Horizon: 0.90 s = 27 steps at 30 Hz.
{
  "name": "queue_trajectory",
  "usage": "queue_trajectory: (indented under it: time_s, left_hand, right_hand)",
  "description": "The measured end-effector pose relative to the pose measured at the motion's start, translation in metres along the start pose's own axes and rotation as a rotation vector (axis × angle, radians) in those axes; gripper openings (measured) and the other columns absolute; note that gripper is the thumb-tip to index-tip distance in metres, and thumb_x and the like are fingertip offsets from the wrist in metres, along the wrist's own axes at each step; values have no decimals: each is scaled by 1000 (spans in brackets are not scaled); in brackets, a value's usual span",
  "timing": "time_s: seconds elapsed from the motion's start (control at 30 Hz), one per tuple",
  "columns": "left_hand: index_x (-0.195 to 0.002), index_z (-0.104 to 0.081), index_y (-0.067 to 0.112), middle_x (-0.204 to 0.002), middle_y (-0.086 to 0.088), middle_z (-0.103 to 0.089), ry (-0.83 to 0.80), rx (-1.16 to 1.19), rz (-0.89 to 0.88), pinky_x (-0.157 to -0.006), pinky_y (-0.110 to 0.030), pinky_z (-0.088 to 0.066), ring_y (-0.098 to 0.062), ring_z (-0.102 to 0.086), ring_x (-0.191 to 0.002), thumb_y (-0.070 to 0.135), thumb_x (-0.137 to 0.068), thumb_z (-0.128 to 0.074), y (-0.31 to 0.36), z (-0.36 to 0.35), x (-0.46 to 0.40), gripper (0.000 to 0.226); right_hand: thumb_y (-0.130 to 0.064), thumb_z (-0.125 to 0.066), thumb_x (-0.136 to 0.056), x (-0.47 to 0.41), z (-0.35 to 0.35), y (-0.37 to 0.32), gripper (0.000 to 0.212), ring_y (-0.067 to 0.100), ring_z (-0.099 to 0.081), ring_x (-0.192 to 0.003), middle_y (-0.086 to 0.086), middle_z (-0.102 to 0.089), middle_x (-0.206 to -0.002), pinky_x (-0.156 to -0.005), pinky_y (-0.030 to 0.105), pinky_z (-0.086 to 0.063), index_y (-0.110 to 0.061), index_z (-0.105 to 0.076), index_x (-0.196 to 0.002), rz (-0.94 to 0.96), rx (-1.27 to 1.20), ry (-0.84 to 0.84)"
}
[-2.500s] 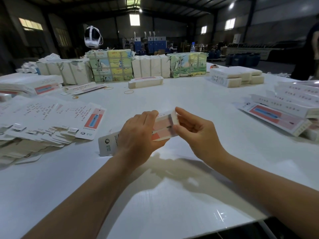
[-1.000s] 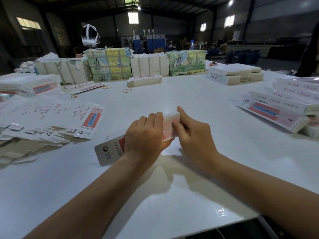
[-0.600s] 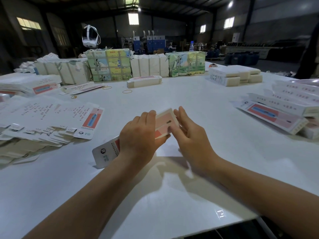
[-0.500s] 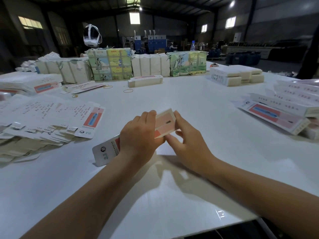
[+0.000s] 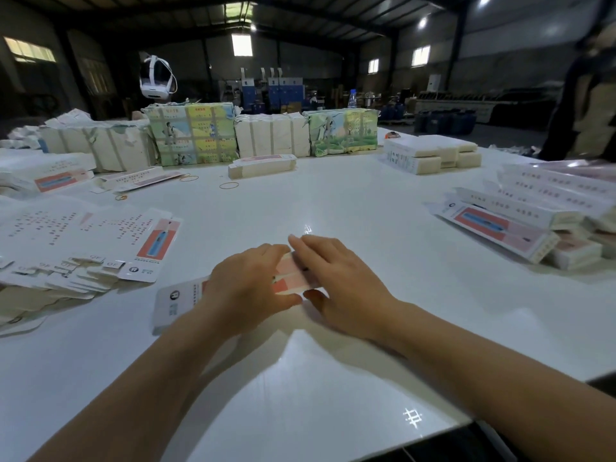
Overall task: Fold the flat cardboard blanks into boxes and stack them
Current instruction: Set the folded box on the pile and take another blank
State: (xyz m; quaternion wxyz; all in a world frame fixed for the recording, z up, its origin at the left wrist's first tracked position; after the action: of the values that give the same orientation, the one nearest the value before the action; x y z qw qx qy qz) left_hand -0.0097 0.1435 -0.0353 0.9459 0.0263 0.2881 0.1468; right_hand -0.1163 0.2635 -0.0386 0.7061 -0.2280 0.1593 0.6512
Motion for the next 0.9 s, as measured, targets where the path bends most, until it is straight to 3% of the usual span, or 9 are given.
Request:
queue_trajectory:
  time_s: [0.13,0.23,0.3,0.37,0.43,0.5,0.6,0.7,0.9]
  left_hand:
    - [-119,-60,2,-111,-16,-65,46,-59,-81,-89,-45,-48,-35,-60,-101,30,-67,-84,2,0,-2,64]
    - [-122,-57,-2,-120,-22,-60,141,-94,-29,-93,-53,-44,-40,-55,-109,25,-70,-82,-3,2,-2,63]
    - [-123,-56,1,-121,-21,-59,190,-103,-11,-90,-54,-45,-40,-53,-111,28,-77,-72,-11,0,0,55]
    - [-119,-59,9,-119,-15,-61,129,-78,63,-87,-53,-46,-37,-53,-109,29,-78,-70,-26,-11,1,46]
    - [-110,-65,15,-111,-10,-65,-31,-16,187,-86,-50,-46,-33,-55,-106,37,-75,-69,-39,-26,0,41]
    - [-97,-69,23,-104,-7,-67,-177,84,286,-87,-48,-45,-32,-57,-102,46,-70,-55,-45,-36,-2,38]
    - [-86,-61,40,-101,-5,-67,-225,144,292,-88,-46,-44,-29,-58,-100,47,-67,-50,-49,-42,-3,22]
    - [-94,-70,25,-102,-6,-67,-239,125,279,-91,-47,-43,-30,-58,-102,47,-69,-50,-53,-45,-6,39]
    - [-98,-72,15,-103,-11,-66,-244,96,274,-91,-47,-42,-33,-58,-101,43,-69,-51,-45,-40,-8,46]
  right_hand:
    - [-30,-65,-86,-2,0,8,71,31,-45,-119,6,-51,-135,-96,41,-41,-13,-32,-147,-27,102,17]
    - [-37,-60,-89,-4,15,31,71,26,-40,-118,2,-48,-138,-95,39,-40,-22,-27,-149,-193,199,36]
    - [-37,-58,-91,-3,36,56,63,26,-41,-116,3,-49,-136,-95,40,-40,-22,-32,-146,-335,154,103]
    - [-35,-57,-91,2,66,86,53,27,-44,-111,7,-53,-131,-92,40,-42,-20,-42,-140,-457,103,212]
    - [-33,-56,-90,11,98,119,44,28,-48,-108,9,-56,-125,-89,41,-43,-20,-50,-132,-557,156,312]
    - [-31,-55,-88,26,130,153,36,30,-50,-107,11,-56,-121,-87,40,-44,-20,-55,-123,-658,236,400]
    - [-31,-52,-89,56,164,200,29,31,-52,-99,11,-56,-114,-76,36,-40,-20,-57,-115,-824,343,473]
    - [-33,-46,-89,84,169,233,31,31,-51,-99,12,-56,-114,-71,34,-37,-20,-58,-115,-990,440,423]
    - [-36,-41,-91,109,153,253,38,33,-52,-106,12,-55,-121,-87,47,-48,-22,-54,-123,-1166,410,311]
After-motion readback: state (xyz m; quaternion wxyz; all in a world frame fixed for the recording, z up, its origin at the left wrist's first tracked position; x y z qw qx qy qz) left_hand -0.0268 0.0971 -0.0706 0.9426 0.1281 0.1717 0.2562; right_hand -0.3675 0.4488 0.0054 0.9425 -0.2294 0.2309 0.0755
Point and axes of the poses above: each hand's wrist, its own x-axis away from the middle knuckle, its own z-axis out of the back of the hand, y = z × x, the point moved 2 cm from there along -x, towards the middle knuckle
